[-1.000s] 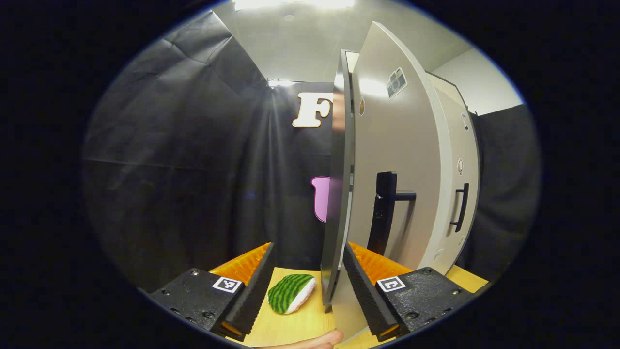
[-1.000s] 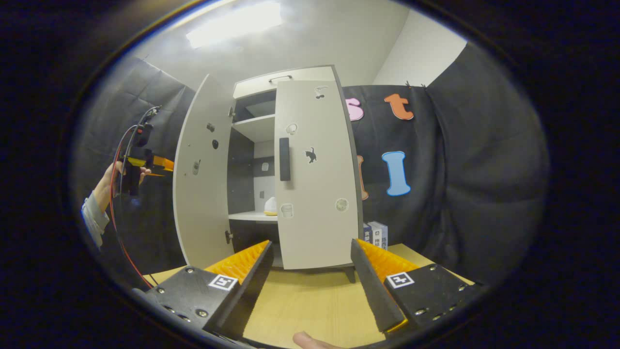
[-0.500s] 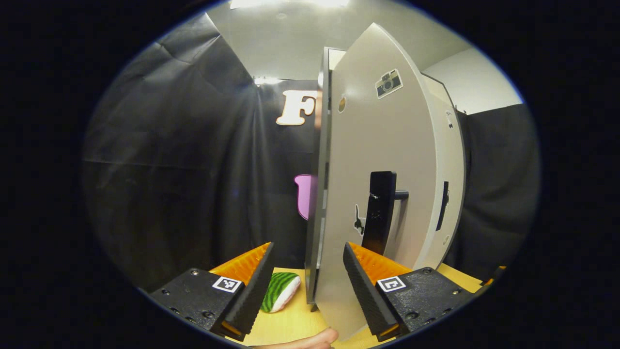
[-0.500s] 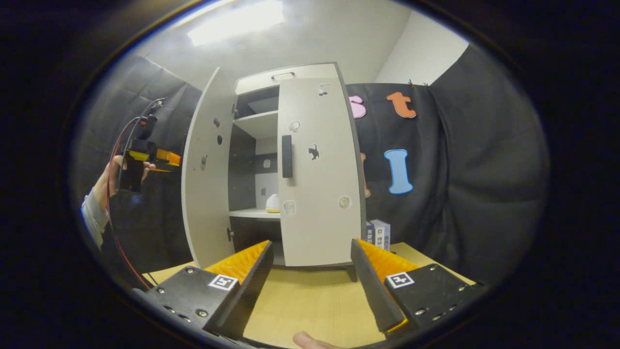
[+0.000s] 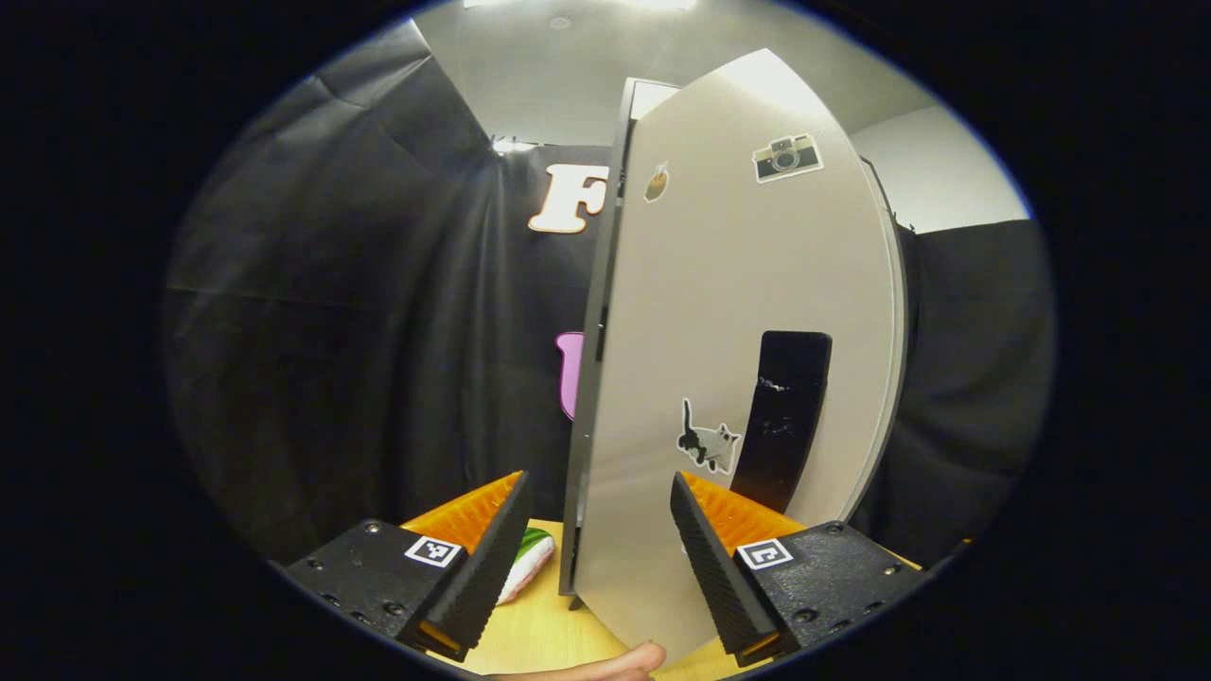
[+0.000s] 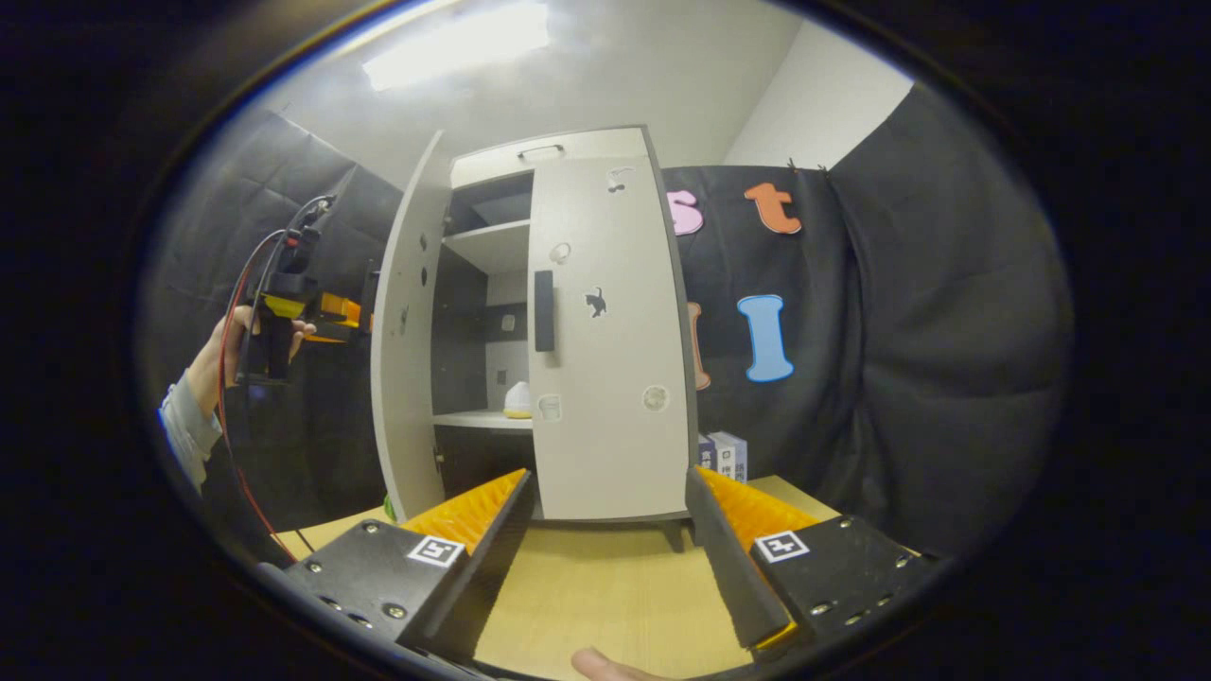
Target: Grab one shoe with the right hand and put it into the shoe cabinet, grab the other shoe with the left hand and put it into the shoe cabinet; then close the right door with the right hand and the left door with the left hand.
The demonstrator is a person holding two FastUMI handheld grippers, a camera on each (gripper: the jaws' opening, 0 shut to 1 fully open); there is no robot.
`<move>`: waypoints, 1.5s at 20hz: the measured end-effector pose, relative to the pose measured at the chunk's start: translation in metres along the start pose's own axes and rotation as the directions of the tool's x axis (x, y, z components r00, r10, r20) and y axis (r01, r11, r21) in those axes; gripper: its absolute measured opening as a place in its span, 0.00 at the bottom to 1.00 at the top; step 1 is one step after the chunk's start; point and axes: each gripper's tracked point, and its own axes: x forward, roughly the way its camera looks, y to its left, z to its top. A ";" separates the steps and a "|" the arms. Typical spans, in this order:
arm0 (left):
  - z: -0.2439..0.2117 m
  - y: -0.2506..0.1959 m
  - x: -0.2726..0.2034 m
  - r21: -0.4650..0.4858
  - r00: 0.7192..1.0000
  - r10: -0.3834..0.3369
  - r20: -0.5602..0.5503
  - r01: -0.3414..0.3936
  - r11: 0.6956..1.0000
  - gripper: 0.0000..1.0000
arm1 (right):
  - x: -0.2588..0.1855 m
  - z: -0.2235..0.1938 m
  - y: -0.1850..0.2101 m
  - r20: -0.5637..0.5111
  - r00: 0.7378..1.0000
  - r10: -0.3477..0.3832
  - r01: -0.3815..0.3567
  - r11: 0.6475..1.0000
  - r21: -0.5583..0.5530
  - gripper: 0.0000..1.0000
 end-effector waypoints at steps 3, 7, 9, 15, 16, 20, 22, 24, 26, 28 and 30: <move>-0.008 -0.017 0.011 0.009 1.000 -0.010 -0.029 0.010 1.000 0.85 | 0.001 -0.002 -0.006 -0.006 1.000 -0.016 0.016 1.000 -0.002 0.96; -0.025 -0.056 0.027 0.022 0.995 -0.057 -0.084 0.059 0.998 0.99 | 0.003 -0.006 -0.011 -0.015 1.000 -0.016 0.015 1.000 -0.024 0.96; -0.036 -0.067 0.040 0.044 0.995 0.002 -0.097 0.002 0.999 0.94 | 0.001 -0.002 -0.021 -0.006 0.999 -0.034 0.034 0.999 -0.006 0.94; -0.074 -0.082 0.039 0.095 0.992 0.081 -0.101 -0.071 0.993 0.96 | 0.000 -0.009 -0.009 -0.049 0.998 0.050 -0.049 0.998 0.034 0.93; -0.076 -0.083 0.031 0.100 0.992 0.090 -0.087 -0.081 0.992 0.97 | 0.000 -0.012 -0.010 -0.057 0.997 0.048 -0.047 0.999 0.017 0.93; -0.079 -0.091 0.000 0.121 0.993 0.106 -0.045 -0.100 0.988 0.96 | 0.005 -0.017 -0.013 -0.057 0.998 0.012 -0.013 1.000 -0.011 0.96; -0.079 -0.097 -0.021 0.101 0.996 0.093 -0.011 -0.091 0.991 0.96 | 0.009 -0.017 -0.017 -0.055 0.998 -0.006 0.006 1.000 0.007 0.96; -0.084 -0.103 -0.046 0.102 0.997 0.082 0.009 -0.082 0.991 0.96 | 0.008 -0.014 -0.021 -0.050 0.998 -0.029 0.030 1.000 0.007 0.96; -0.092 -0.111 -0.069 0.114 0.998 0.063 0.018 -0.064 0.991 0.96 | 0.009 -0.013 -0.021 -0.044 0.998 -0.039 0.039 0.999 0.003 0.96; -0.098 -0.118 -0.092 0.125 0.998 0.042 0.037 -0.046 0.991 0.97 | 0.009 -0.012 -0.017 -0.042 0.998 -0.037 0.037 0.999 0.005 0.96; -0.103 -0.122 -0.111 0.129 0.997 0.035 0.063 -0.043 0.991 0.96 | 0.009 -0.010 -0.012 -0.039 0.999 -0.029 0.029 1.000 0.003 0.96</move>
